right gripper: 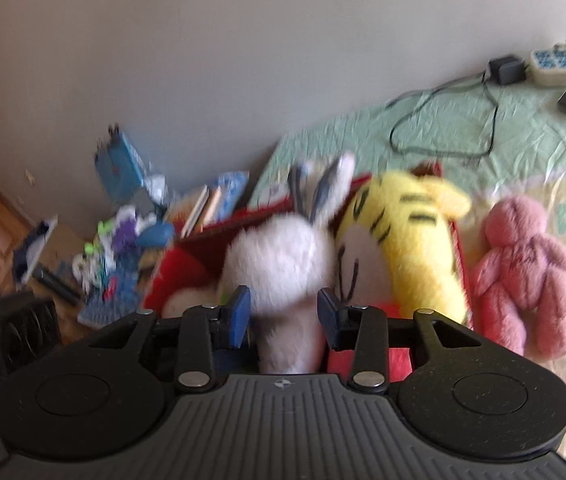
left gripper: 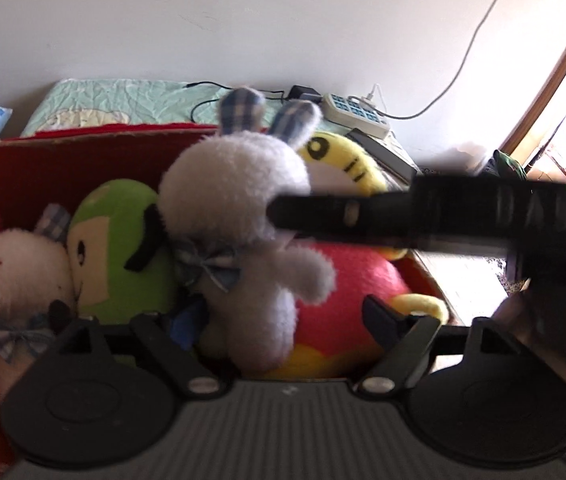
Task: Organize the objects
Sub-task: 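Lower the pale pink bunny into the red box with the right gripper, then open the right gripper and withdraw it up from the red box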
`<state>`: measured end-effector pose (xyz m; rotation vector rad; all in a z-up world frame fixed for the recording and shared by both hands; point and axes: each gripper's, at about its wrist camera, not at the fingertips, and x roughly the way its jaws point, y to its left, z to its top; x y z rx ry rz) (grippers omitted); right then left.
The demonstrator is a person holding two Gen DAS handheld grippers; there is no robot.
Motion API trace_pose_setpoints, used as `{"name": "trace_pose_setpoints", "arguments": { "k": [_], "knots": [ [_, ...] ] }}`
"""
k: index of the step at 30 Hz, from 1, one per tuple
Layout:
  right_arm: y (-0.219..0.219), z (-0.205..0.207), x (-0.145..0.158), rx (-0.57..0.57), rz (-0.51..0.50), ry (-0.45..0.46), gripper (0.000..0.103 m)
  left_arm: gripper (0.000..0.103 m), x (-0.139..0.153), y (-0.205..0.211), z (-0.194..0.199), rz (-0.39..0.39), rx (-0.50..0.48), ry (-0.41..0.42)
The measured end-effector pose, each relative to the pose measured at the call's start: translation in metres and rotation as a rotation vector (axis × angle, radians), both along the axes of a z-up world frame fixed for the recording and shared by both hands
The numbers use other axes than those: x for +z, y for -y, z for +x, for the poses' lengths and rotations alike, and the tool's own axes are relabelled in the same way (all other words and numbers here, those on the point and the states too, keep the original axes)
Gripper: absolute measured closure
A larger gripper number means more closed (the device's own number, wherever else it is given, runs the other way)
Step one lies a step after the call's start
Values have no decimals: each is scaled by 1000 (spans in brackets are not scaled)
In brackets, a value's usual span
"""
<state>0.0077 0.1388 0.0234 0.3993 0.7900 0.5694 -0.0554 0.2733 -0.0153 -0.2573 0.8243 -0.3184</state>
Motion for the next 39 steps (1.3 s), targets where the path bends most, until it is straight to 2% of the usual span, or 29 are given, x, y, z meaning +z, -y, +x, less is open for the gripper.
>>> {"name": "trace_pose_setpoints", "arguments": {
  "k": [2,4,6,9,14,16,23,26,39],
  "knots": [
    [0,6,3,-17,9,11,66,16,0,4,-2,2,-13,4],
    [-3,16,2,-22,14,1,71,18,0,7,-2,8,-21,3],
    [-7,24,-1,-17,20,-10,72,18,-2,4,0,22,1,-3],
    [-16,33,-7,-14,-20,-17,73,19,-7,-4,5,4,15,-37],
    [-30,45,-13,25,-110,-13,77,24,-8,-14,5,12,32,-43],
    [-30,48,-17,30,-139,-5,80,20,-7,-14,5,13,30,-44],
    [-21,35,-14,37,-139,4,80,14,-2,-4,4,65,36,-56],
    [-12,32,-9,12,-103,5,78,14,3,-1,12,96,48,-72],
    [17,10,-13,1,-44,-30,77,8,13,23,16,241,161,-101]
  ]
}}
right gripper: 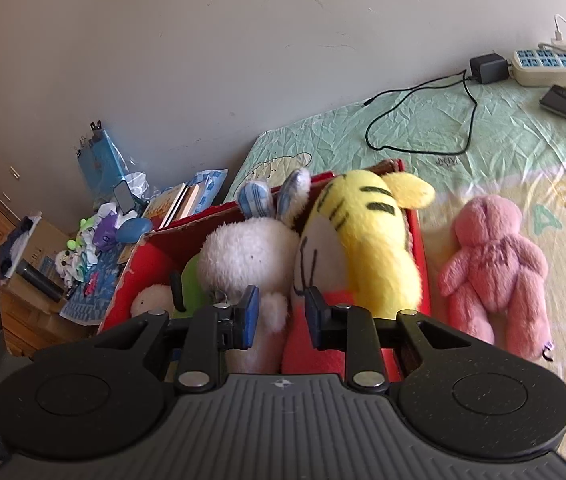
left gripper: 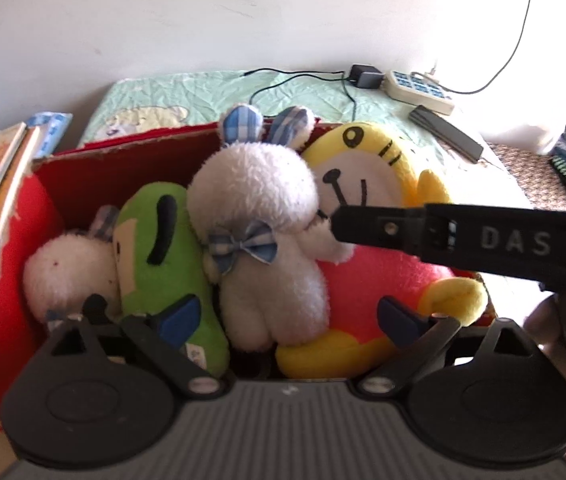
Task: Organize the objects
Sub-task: 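Open the right gripper and withdraw it up from the red box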
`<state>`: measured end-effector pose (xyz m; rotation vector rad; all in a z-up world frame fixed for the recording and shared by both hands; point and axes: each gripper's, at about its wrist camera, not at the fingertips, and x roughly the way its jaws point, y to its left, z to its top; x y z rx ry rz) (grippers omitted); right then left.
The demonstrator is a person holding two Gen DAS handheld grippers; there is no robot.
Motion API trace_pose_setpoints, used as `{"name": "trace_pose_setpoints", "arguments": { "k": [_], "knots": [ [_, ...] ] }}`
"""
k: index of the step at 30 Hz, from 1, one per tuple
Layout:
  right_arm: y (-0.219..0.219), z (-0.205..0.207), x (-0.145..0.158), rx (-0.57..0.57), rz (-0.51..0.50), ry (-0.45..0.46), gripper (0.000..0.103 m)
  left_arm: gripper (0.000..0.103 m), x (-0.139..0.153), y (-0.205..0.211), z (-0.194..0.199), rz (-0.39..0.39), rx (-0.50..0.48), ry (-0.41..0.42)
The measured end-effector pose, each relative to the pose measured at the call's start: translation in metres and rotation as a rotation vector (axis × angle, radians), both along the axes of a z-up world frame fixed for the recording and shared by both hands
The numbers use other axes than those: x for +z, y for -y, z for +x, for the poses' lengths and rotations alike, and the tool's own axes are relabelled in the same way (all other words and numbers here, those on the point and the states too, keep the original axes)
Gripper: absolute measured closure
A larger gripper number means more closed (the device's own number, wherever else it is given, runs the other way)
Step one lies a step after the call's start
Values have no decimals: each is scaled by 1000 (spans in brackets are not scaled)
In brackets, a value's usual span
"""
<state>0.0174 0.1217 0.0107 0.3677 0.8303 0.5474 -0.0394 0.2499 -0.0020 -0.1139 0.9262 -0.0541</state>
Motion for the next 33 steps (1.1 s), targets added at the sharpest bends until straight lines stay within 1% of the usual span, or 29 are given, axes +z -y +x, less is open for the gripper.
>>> {"name": "trace_pose_setpoints", "arguments": {
  "k": [5,7,9,13,16,17,21,27,33],
  "knots": [
    [15,-4,-1,6,46,-17,77,8,0,12,-2,65,64,-23],
    [19,-6,0,17,53,-16,77,8,2,14,-4,79,91,-22],
    [23,-8,1,30,58,-16,77,7,4,18,-6,97,117,-16],
    [32,-10,0,56,82,-26,76,7,11,29,-13,162,161,11],
    [41,-11,1,70,103,-33,74,7,14,37,-14,181,181,10],
    [44,-12,2,76,108,-35,70,7,14,40,-13,187,186,7],
    [53,-15,5,105,116,-23,69,7,19,51,-17,230,218,9],
    [68,-20,12,141,126,11,69,7,24,63,-20,243,274,-2],
    [87,-25,17,156,123,44,70,8,32,81,-24,267,307,-6]
  ]
}}
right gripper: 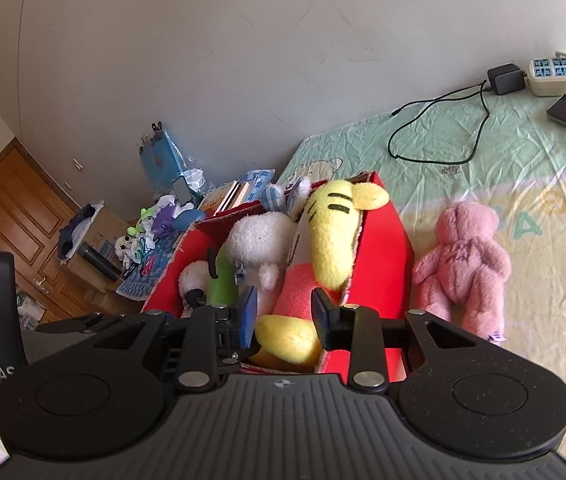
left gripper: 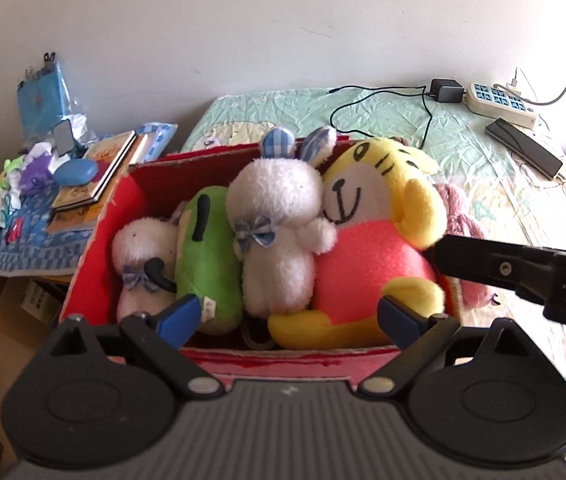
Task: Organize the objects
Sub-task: 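Open the right gripper and withdraw it up from the red box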
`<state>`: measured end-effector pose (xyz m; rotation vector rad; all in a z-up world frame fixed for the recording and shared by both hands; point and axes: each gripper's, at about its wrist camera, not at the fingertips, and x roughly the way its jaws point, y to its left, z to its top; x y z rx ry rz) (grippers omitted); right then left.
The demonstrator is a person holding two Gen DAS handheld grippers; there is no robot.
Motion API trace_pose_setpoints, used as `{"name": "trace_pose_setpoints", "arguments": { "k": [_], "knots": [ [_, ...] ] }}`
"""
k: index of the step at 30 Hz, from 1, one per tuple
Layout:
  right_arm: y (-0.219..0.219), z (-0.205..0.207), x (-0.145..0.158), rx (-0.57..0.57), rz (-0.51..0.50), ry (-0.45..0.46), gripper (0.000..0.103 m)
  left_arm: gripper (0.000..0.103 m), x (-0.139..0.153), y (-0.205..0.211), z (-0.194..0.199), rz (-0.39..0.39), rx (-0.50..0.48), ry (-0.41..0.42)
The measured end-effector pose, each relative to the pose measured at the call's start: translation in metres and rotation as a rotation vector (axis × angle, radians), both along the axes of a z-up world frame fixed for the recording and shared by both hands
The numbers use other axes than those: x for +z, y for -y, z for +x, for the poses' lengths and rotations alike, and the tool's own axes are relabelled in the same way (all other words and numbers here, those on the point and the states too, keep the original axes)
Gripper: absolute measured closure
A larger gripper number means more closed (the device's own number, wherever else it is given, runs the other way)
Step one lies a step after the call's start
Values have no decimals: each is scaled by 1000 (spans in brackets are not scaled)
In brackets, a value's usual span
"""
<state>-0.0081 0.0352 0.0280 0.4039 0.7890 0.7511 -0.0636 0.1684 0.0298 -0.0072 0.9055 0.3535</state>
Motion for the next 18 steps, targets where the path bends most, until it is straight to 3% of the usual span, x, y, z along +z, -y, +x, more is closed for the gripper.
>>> {"name": "trace_pose_setpoints", "arguments": {
  "k": [18],
  "knots": [
    [69,-8,-1,-43,31,-20,69,6,11,77,-5,14,-51,25]
  ]
}}
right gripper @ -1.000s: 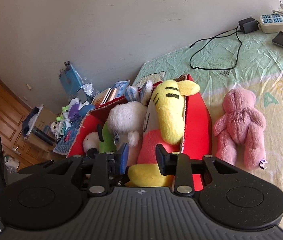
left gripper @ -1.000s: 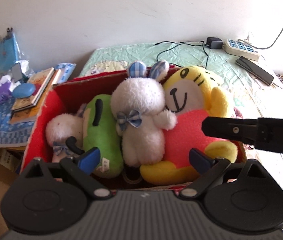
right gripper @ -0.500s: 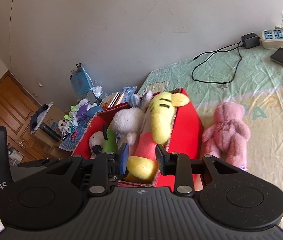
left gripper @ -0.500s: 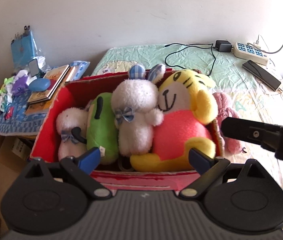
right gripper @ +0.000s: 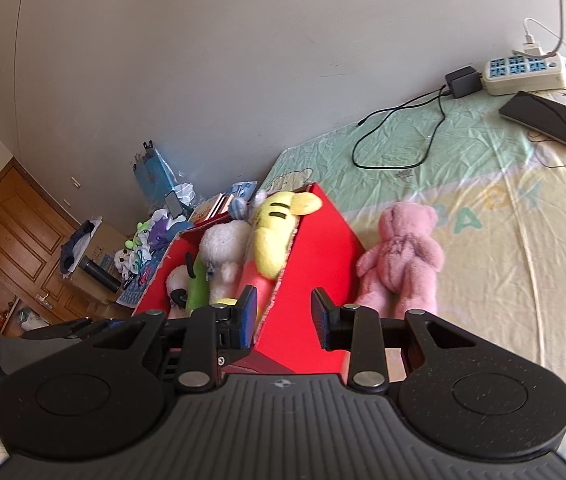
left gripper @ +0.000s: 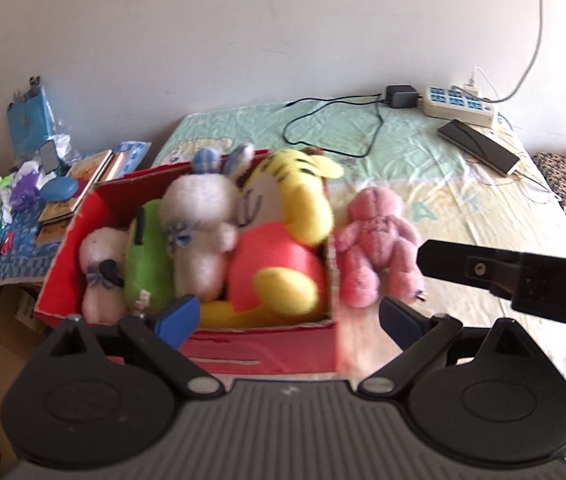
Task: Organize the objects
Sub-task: 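Open the right gripper and withdraw it up from the red box, then move the right gripper to the pink bear beside the box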
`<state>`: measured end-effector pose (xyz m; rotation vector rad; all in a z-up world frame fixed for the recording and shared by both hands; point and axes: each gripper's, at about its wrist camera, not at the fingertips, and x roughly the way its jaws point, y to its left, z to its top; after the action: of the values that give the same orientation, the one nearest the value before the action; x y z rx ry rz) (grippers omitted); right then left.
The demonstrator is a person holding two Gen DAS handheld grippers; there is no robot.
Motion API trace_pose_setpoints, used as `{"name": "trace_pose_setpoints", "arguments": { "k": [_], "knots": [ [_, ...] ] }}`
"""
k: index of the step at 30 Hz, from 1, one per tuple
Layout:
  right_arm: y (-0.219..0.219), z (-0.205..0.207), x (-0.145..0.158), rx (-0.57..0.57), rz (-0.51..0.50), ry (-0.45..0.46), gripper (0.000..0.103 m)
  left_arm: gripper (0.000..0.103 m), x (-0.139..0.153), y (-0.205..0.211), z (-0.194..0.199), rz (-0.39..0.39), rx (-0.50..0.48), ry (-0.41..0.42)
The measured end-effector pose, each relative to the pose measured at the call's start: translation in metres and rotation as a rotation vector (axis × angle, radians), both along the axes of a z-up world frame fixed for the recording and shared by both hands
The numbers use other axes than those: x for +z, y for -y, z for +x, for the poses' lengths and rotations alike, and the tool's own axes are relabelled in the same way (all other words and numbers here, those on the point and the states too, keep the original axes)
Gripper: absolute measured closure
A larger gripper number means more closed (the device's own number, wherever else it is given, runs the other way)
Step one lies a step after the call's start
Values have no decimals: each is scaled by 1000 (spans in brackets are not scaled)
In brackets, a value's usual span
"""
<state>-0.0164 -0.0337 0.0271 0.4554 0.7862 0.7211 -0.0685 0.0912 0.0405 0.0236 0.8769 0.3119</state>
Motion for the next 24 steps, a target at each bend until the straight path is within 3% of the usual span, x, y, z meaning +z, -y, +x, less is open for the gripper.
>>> {"name": "trace_pose_setpoints", "arguments": {
  "k": [10,24],
  "knots": [
    [35,-3,-15,-55,-10,-44,69,6,-12,45,8,-13,-77,-28],
    [65,-6,-46,-157,14,-158,68,7,-53,81,23,-14,-192,-122]
  ]
}}
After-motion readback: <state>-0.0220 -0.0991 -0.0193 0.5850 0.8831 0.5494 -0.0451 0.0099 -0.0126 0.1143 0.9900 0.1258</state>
